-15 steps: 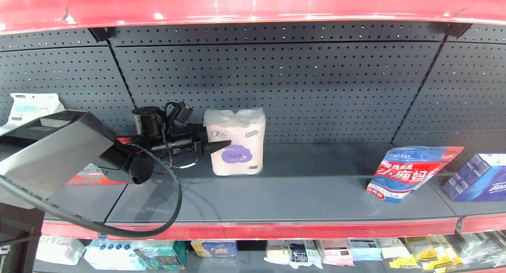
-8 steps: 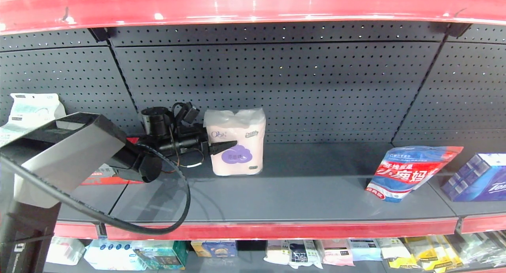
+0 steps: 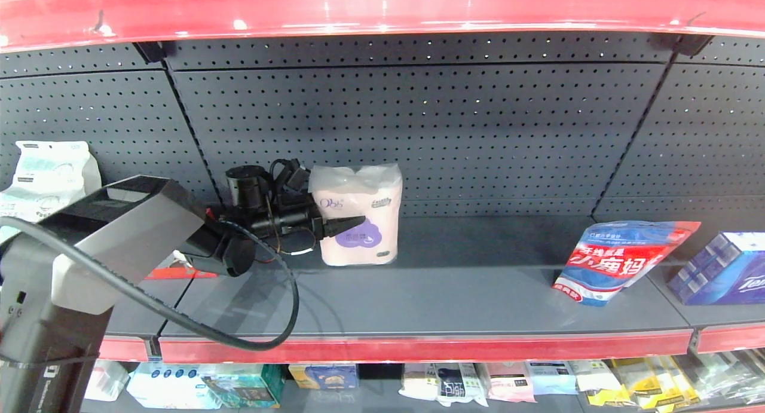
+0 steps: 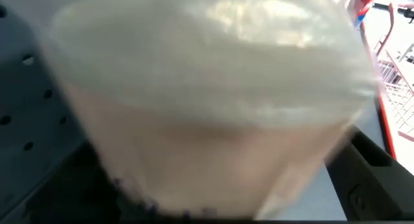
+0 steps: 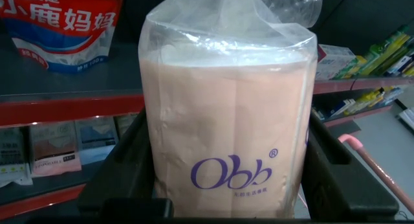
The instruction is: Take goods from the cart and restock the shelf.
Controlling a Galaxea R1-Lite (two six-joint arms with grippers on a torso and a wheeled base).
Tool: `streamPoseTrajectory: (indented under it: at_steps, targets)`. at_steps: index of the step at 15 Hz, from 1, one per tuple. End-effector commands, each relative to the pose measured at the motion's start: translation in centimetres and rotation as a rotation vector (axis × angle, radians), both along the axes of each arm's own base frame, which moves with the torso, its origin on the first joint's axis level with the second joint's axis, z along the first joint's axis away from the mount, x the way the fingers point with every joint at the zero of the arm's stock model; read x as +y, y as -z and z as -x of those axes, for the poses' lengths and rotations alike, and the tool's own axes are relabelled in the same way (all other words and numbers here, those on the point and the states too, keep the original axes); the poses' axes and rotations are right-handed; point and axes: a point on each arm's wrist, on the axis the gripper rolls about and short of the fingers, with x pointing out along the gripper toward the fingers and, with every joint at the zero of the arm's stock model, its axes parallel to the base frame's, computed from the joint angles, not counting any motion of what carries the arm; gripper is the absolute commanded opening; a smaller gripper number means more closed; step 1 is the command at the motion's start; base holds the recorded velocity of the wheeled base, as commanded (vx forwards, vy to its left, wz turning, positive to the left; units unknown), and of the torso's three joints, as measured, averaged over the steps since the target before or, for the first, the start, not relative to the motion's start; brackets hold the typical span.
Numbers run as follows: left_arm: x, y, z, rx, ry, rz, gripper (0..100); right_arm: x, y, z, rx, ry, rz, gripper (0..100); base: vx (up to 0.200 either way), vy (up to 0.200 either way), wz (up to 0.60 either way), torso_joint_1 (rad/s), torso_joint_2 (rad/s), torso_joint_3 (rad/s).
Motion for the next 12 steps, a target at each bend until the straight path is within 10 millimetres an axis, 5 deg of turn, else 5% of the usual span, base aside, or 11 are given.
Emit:
streamPoseTrajectory:
  at_steps: [1,3,4,12]
  targets:
    - [-0.12,0.65,-0.24,0.008,0.001,-0.002,100,0.0,0.03,0.0,0.001,0.001,0.0,0,0.0,0.0,0.0,0.0,0.0,0.0]
    - [-0.42,1.01,-0.21,0.009,0.013,-0.003,100,0.0,0.03,0.0,0.001,0.003,0.0,0,0.0,0.0,0.0,0.0,0.0,0.0]
    - [-0.44,1.08,-0.29,0.006,0.018,-0.002,0,0.0,0.03,0.0,0.001,0.001,0.0,0,0.0,0.0,0.0,0.0,0.0,0.0]
    - [-0.11,0.4,0.02,-0.024,0.03,0.006,0,-0.01,0.24,-0.03,0.007,0.0,-0.002,0,0.0,0.0,0.0,0.0,0.0,0.0]
